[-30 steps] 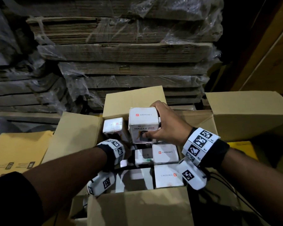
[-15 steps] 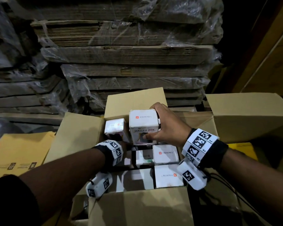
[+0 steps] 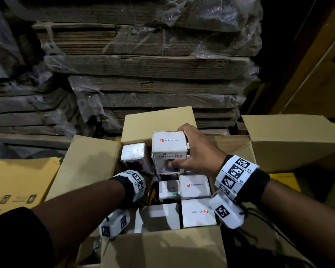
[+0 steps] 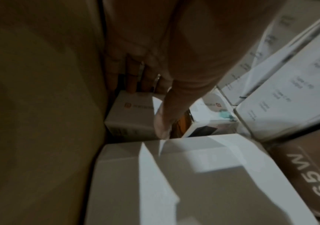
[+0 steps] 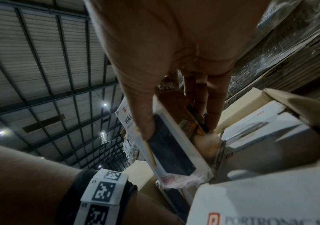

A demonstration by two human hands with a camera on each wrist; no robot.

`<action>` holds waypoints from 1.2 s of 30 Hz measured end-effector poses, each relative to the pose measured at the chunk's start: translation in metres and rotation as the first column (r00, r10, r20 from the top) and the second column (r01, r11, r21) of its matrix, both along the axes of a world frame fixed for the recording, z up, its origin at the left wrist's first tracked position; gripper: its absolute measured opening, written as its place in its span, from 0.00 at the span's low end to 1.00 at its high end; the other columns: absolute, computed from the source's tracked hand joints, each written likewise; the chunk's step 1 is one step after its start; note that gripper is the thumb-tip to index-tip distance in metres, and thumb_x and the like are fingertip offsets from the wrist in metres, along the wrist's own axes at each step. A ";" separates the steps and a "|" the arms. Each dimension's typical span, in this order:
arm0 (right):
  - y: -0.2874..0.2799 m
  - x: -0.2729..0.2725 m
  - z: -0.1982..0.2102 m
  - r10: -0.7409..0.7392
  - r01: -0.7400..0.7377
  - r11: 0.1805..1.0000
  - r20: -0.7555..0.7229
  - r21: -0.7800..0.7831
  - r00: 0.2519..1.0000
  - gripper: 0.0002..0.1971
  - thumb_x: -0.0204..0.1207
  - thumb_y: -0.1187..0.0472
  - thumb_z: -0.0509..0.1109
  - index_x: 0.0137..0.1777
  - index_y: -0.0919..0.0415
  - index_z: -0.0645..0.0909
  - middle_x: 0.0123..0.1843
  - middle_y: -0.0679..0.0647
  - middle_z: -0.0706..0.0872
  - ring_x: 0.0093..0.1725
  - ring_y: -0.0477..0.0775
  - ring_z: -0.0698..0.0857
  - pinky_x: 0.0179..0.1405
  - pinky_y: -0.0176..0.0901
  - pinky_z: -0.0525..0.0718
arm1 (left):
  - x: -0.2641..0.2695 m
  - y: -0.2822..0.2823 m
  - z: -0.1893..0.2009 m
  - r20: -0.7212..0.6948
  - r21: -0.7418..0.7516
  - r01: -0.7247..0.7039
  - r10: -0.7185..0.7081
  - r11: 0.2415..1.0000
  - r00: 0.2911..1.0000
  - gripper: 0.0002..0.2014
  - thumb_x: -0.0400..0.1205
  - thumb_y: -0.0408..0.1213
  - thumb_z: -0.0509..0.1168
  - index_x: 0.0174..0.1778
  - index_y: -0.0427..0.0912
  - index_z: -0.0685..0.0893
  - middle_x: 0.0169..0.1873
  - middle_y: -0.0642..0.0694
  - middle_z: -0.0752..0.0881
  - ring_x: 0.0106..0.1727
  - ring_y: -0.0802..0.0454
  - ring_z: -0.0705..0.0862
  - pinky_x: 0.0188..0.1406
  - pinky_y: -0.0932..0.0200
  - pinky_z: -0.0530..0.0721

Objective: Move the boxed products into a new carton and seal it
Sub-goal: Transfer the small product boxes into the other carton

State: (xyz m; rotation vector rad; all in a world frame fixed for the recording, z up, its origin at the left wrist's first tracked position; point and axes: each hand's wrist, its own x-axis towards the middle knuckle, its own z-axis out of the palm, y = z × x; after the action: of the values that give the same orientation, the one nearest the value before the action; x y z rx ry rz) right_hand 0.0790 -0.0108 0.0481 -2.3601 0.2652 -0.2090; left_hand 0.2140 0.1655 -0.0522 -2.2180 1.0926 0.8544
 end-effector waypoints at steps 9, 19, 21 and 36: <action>0.004 0.005 0.001 0.013 -0.013 1.000 0.009 0.022 1.000 0.35 0.55 0.46 0.85 0.57 0.46 0.67 0.54 0.43 0.76 0.52 0.45 0.79 0.48 0.49 0.84 | 0.005 -0.003 0.007 -0.110 0.056 -0.132 0.137 0.990 0.984 0.20 0.85 0.37 0.68 0.74 0.45 0.78 0.68 0.45 0.82 0.68 0.47 0.82 0.61 0.60 0.78; 0.019 0.023 0.021 0.136 -0.136 0.989 0.011 -0.054 0.991 0.39 0.62 0.46 0.79 0.72 0.40 0.63 0.58 0.48 0.73 0.55 0.52 0.80 0.55 0.54 0.84 | 0.006 0.019 0.051 -0.226 -0.085 -0.160 0.137 0.983 0.964 0.20 0.86 0.27 0.61 0.75 0.30 0.75 0.72 0.34 0.79 0.72 0.38 0.78 0.64 0.66 0.78; 0.022 0.029 0.027 0.172 -0.174 0.983 -0.032 -0.064 0.985 0.38 0.67 0.50 0.78 0.74 0.47 0.63 0.61 0.50 0.71 0.57 0.53 0.79 0.58 0.52 0.83 | -0.002 0.020 0.080 -0.211 -0.184 -0.181 0.141 0.966 0.967 0.16 0.87 0.32 0.61 0.69 0.28 0.79 0.66 0.33 0.82 0.66 0.38 0.81 0.50 0.65 0.77; 0.101 0.057 0.011 0.223 -0.379 0.824 -0.374 -0.421 0.900 0.37 0.57 0.50 0.85 0.61 0.59 0.69 0.61 0.58 0.76 0.58 0.59 0.78 0.54 0.47 0.79 | -0.023 0.103 0.146 -0.126 -0.483 -0.273 0.243 0.832 0.962 0.07 0.84 0.37 0.67 0.49 0.42 0.91 0.35 0.49 0.83 0.39 0.52 0.80 0.40 0.63 0.72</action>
State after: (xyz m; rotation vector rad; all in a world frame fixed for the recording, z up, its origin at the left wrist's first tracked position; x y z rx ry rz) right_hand 0.1363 0.0900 0.0592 -2.8954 -0.0353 0.2929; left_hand 0.1910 0.2682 0.0941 -2.8409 1.1552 0.8171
